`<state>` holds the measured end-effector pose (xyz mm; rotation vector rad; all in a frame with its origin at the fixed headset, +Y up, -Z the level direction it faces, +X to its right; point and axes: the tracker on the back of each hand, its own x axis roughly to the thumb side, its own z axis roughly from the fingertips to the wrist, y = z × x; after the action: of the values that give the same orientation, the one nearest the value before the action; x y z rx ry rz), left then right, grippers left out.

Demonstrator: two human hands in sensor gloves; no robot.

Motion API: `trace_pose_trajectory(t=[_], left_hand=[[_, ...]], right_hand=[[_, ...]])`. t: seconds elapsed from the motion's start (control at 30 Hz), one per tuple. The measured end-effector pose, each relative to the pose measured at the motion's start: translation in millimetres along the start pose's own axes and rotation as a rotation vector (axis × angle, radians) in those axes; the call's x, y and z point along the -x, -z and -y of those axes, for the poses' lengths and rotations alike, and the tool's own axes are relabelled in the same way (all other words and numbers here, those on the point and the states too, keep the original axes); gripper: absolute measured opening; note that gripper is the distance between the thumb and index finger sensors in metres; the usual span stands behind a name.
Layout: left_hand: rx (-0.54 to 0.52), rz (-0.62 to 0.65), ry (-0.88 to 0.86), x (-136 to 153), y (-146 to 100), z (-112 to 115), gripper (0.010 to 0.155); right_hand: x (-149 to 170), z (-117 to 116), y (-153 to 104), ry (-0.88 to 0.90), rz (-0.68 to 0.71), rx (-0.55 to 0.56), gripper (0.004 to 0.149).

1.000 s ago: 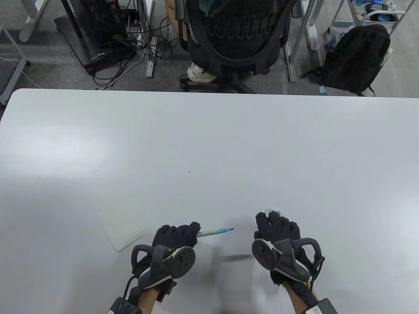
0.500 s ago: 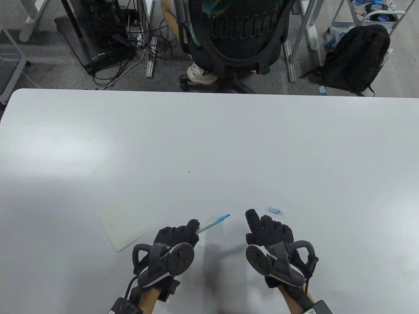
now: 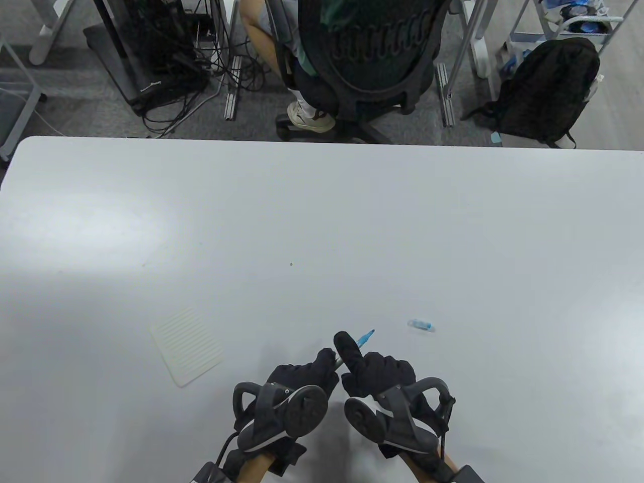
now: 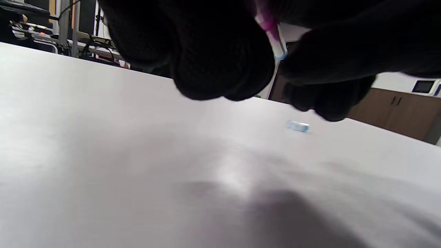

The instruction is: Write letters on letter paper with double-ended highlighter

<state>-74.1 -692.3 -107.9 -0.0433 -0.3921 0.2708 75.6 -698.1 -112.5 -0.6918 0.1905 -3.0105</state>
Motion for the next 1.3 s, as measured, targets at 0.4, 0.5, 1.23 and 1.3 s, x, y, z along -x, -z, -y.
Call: trace_pose_trajectory(t=[0.4,0.5,1.23,1.3], left_hand=[[0.009,0.036,-0.060,-6,-3,1,0.056],[0.000,0.033,-0.070,-3,-5,-3,0.057],[-0.003,-0.112,0.176,41,-7,7,0.062],[-0.001,-0.133,0.179,46,-6,5,0.062]], right_hand=[[-2,-1,1,0.007,-0.004,0.040,0.058],[6,0,1,-0.008,-0.027,0.038,0.057],[61,-10,-10,-0.054,-0.184,0.034,0.050],[61,-10,-10,-0.057,-0.185,0.037,0.049]])
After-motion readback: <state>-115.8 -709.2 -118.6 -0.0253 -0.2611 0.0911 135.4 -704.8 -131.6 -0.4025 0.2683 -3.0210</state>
